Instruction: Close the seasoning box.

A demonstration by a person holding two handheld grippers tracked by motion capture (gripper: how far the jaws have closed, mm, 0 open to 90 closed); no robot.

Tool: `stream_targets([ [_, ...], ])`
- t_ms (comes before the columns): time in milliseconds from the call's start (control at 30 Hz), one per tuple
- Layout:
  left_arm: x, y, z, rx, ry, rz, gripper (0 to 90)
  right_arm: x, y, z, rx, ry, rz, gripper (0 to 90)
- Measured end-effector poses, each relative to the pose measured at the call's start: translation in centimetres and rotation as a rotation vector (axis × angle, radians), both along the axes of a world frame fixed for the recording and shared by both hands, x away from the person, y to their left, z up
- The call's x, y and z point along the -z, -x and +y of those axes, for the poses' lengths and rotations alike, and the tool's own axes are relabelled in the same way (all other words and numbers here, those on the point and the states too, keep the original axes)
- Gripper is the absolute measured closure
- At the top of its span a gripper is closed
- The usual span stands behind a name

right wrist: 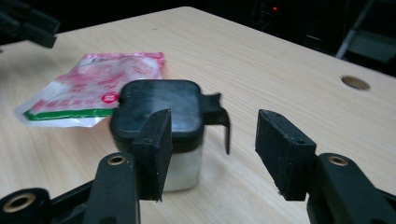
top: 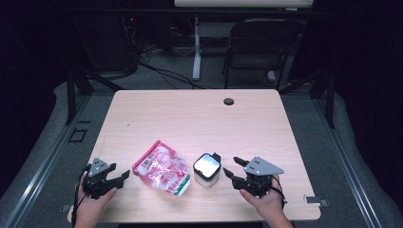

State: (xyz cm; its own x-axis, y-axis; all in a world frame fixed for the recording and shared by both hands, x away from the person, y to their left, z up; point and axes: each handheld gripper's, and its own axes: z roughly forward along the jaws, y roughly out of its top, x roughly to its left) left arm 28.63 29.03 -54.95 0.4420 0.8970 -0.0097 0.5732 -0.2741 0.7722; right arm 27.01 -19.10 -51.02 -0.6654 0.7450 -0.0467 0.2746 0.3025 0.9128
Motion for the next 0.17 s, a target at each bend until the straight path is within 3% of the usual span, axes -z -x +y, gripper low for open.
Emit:
stream_targets([
  [167, -0.01, -0.09, 0.09, -0.003, 0.001, -0.002, 37.4, 0.69, -0.39, -1.39, 0.051, -0.036, 0.026, 46.0],
])
